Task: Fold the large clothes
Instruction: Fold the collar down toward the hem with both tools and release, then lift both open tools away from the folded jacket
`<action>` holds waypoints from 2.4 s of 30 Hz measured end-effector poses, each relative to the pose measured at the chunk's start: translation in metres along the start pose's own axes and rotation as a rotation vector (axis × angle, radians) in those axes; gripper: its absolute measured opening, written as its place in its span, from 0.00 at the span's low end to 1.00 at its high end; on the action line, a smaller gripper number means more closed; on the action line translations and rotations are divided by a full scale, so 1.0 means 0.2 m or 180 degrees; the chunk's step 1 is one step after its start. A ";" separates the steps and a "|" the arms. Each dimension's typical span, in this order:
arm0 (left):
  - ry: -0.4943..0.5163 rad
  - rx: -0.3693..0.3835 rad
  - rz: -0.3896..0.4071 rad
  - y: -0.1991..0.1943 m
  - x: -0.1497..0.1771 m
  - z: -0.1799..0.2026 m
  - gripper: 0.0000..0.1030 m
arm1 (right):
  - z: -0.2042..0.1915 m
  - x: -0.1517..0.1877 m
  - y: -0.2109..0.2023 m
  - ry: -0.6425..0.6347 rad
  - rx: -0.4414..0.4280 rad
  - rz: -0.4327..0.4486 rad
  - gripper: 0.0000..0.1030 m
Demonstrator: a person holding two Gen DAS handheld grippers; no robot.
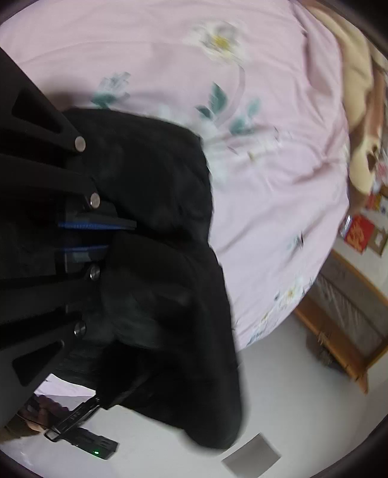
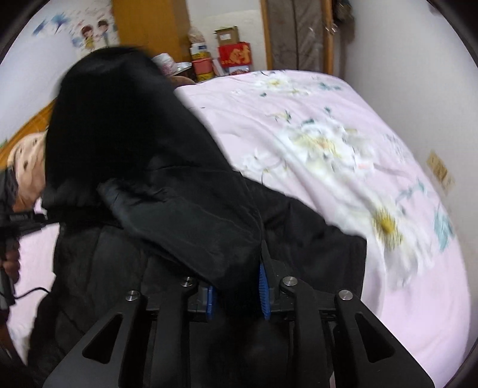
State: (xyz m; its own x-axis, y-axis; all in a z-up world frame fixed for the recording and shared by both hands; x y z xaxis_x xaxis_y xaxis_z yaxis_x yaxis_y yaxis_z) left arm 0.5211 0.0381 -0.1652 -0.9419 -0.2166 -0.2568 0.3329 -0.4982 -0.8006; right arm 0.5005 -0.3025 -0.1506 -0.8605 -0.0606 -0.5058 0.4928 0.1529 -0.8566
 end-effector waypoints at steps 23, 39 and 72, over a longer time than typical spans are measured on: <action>0.0298 -0.0355 -0.0388 -0.17 0.29 -0.19 0.70 | 0.03 0.28 -0.13 -0.0061 0.0434 -0.0183 0.59; 0.0940 -0.0337 0.0128 -0.31 0.26 0.25 0.72 | -0.05 0.27 -0.37 -0.0353 0.0868 0.0164 0.60; 0.1116 -0.0672 -0.0225 0.48 0.39 0.27 0.77 | -0.42 0.29 0.41 -0.0416 0.0413 -0.0187 0.59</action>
State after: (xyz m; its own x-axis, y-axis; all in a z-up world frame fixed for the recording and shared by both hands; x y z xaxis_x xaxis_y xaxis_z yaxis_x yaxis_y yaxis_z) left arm 0.4823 -0.0723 -0.2319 -0.9326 0.1292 -0.3370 0.2847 -0.3104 -0.9070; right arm 0.4803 -0.2100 -0.2410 -0.8684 -0.1945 -0.4562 0.4619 0.0174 -0.8867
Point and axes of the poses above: each gripper's, at about its wrist camera, not at the fingertips, and y roughly the way its jaws point, z to its right, x to its underside, the point moved 9 cm from there along y, roughly the way its jaws point, and after that the axes turned 11 degrees about -z, right-handed, at the moved point
